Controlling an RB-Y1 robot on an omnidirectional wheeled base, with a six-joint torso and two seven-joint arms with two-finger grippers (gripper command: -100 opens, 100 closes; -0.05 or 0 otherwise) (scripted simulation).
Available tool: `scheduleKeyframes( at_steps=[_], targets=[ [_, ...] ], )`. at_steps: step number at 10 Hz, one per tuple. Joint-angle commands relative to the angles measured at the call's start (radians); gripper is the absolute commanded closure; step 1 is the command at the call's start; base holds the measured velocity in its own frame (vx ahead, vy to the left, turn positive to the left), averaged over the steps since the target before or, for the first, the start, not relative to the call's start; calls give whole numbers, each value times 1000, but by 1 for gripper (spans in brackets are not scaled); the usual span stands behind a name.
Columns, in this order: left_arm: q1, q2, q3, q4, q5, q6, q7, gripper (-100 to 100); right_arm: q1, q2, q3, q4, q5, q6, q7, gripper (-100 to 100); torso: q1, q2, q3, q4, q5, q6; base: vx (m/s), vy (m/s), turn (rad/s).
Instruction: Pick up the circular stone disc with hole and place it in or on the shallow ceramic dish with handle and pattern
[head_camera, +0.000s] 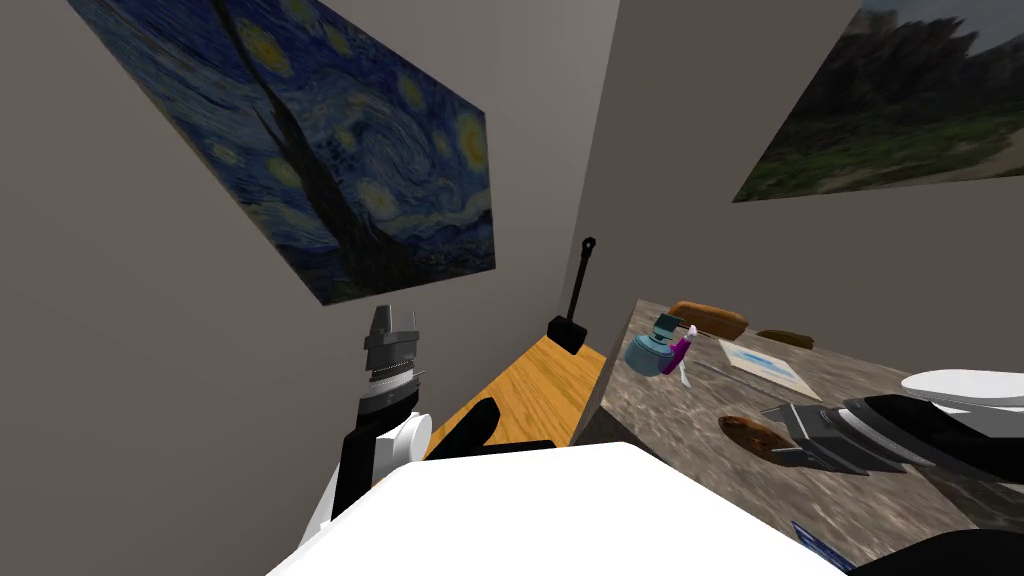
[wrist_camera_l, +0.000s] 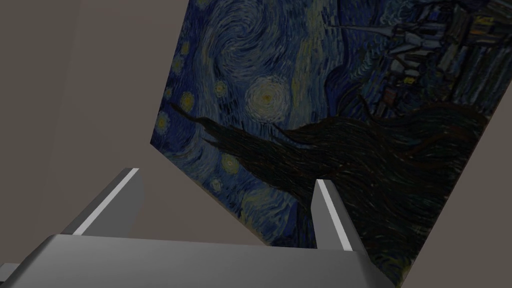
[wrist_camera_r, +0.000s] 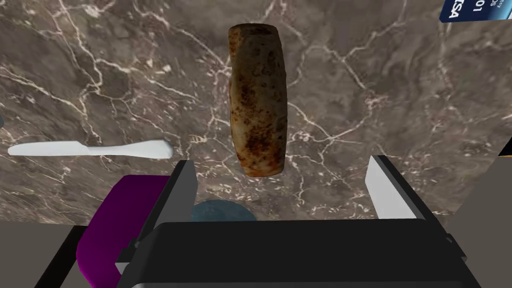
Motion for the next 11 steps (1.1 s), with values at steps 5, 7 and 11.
scheduleKeyframes(
  at_steps=[5, 7, 11],
  targets=[
    [0, 0, 0, 0, 0, 0, 0, 0, 5, 64, 6, 18, 18, 30, 18, -100, 7, 6, 4, 2, 2, 0, 19, -17, 46],
    [0, 0, 0, 0, 0, 0, 0, 0, 12, 51, 6, 5, 7, 34, 20, 100, 7, 7, 4, 2, 2, 1, 2, -2, 8],
    [0, 0, 0, 0, 0, 0, 0, 0, 12, 51, 7, 4, 7, 33, 20, 100, 7, 7, 5, 2, 2, 1, 0, 0, 0]
  ],
)
